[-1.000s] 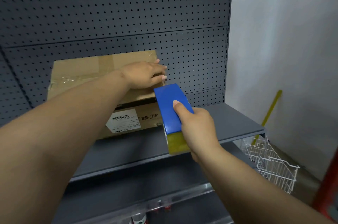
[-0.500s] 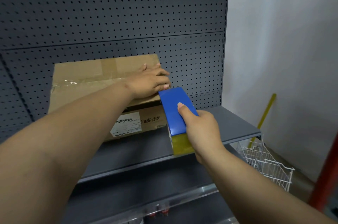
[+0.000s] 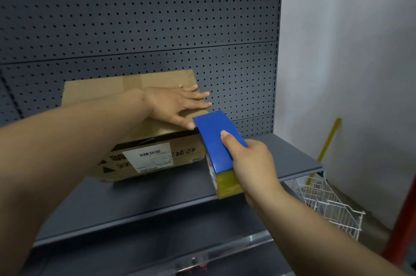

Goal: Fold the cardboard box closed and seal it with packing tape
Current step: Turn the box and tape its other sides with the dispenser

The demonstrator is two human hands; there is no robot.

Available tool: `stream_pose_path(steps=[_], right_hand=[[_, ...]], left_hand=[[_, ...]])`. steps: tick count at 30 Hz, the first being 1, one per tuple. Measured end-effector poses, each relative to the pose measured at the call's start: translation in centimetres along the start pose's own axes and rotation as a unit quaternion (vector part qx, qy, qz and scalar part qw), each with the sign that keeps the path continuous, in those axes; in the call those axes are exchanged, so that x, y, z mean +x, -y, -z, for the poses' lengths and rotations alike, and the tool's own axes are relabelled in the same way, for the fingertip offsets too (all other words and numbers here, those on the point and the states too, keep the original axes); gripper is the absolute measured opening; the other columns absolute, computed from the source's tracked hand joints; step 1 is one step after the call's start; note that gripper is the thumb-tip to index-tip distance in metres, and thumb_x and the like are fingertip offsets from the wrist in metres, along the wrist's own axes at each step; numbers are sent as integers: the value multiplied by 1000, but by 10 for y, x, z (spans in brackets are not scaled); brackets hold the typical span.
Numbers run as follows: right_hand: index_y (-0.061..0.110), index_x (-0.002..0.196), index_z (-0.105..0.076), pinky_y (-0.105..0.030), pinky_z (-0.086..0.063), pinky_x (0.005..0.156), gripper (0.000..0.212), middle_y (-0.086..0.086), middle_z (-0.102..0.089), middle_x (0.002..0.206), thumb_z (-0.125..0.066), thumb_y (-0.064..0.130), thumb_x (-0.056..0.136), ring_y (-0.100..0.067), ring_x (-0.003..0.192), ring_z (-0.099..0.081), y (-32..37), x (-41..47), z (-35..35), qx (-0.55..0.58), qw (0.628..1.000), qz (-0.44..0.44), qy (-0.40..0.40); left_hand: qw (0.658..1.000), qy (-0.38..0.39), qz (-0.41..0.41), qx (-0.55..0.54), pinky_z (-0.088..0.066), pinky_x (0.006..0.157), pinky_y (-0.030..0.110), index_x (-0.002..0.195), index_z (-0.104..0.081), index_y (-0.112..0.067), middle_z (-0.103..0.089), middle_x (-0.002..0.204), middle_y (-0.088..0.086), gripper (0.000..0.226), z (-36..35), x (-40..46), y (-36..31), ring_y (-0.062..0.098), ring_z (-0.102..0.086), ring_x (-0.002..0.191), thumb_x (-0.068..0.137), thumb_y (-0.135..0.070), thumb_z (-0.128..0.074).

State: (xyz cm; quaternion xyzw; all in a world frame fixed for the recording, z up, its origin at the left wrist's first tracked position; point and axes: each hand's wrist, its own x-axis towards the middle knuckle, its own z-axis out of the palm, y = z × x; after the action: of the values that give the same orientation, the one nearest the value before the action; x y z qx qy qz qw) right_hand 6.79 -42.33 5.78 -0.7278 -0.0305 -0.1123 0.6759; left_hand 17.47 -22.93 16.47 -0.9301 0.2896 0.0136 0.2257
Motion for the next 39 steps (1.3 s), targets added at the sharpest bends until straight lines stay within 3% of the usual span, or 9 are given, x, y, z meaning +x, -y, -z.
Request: stream_pose_path(steps=[4, 10, 16, 18, 20, 24, 31, 35, 39], right_hand=[[10, 66, -44, -30, -27, 56, 41, -11, -39, 66, -60, 44, 83, -19, 60, -35, 0, 0, 0, 9, 1000, -4, 0], [11, 68, -45, -29, -29, 55, 40, -11, -42, 66, -61, 45, 82, -19, 59, -38, 17, 10, 10, -11, 1000, -3, -22], [0, 89, -62, -33, -41, 64, 49, -9, -56, 78, -65, 48, 77, -21, 69, -52, 30, 45, 20, 29, 999, -27, -22], [4, 88, -62, -34, -41, 64, 44, -10, -54, 78, -65, 46, 78, -21, 69, -52, 24, 49, 19, 37, 998, -39, -19], [11, 83, -58, -34, -41, 63, 36, -10, -53, 76, -66, 46, 77, -21, 67, -51, 17, 52, 18, 47, 998, -44, -15], [11, 77, -53, -32, -39, 62, 37, -10, -53, 73, -65, 46, 79, -21, 66, -50, 7, 48, 14, 59, 997, -39, -14], [11, 80, -56, -33, -40, 62, 39, -10, -54, 75, -64, 49, 77, -21, 67, -52, 12, 52, -5, 74, 997, -21, 17], [12, 80, -56, -33, -39, 62, 37, -11, -54, 74, -61, 48, 81, -22, 66, -51, 11, 53, -16, 64, 997, -7, 43], [14, 79, -56, -32, -38, 63, 34, -11, -52, 73, -59, 48, 82, -20, 66, -48, 4, 56, -22, 74, 996, -1, 47]], left_hand=[[998, 10, 13, 57, 6, 114, 41, 147, 4, -35, 16, 155, -11, 110, 1, 1, -2, 17, 19, 142, 64, -74, -57], [995, -91, 26, -29, -10, 116, 33, 145, -25, -28, -14, 157, -5, 90, 11, 7, -9, 17, -3, 145, 71, -43, -74], [985, -101, 66, -127, -7, 115, 31, 144, -27, -34, -15, 157, -5, 80, 19, 22, -8, 15, -5, 145, 77, -34, -70], [983, -56, 83, -153, 0, 116, 36, 144, -23, -38, -6, 157, -8, 75, 17, 26, -5, 15, 4, 145, 76, -43, -54], [977, -34, 86, -190, 7, 115, 39, 143, -26, -37, -5, 157, -8, 63, 15, 30, -2, 17, 7, 145, 81, -34, -39], [966, -109, 85, -220, 10, 115, 44, 135, -43, -33, -20, 155, -6, 45, 7, 37, 3, 16, -4, 145, 100, -22, -19], [953, -178, 121, -213, -21, 112, 47, 116, -58, -31, -49, 131, -2, 39, -5, 38, 23, 18, -37, 128, 98, -45, -26], [946, -186, 146, -223, -30, 107, 44, 104, -61, -27, -49, 118, 2, 38, -4, 41, 29, 20, -41, 120, 94, -51, -32], [940, -186, 155, -242, -30, 107, 44, 80, -54, -43, -47, 112, -5, 20, -8, 47, 36, 18, -39, 119, 90, -55, -41]])
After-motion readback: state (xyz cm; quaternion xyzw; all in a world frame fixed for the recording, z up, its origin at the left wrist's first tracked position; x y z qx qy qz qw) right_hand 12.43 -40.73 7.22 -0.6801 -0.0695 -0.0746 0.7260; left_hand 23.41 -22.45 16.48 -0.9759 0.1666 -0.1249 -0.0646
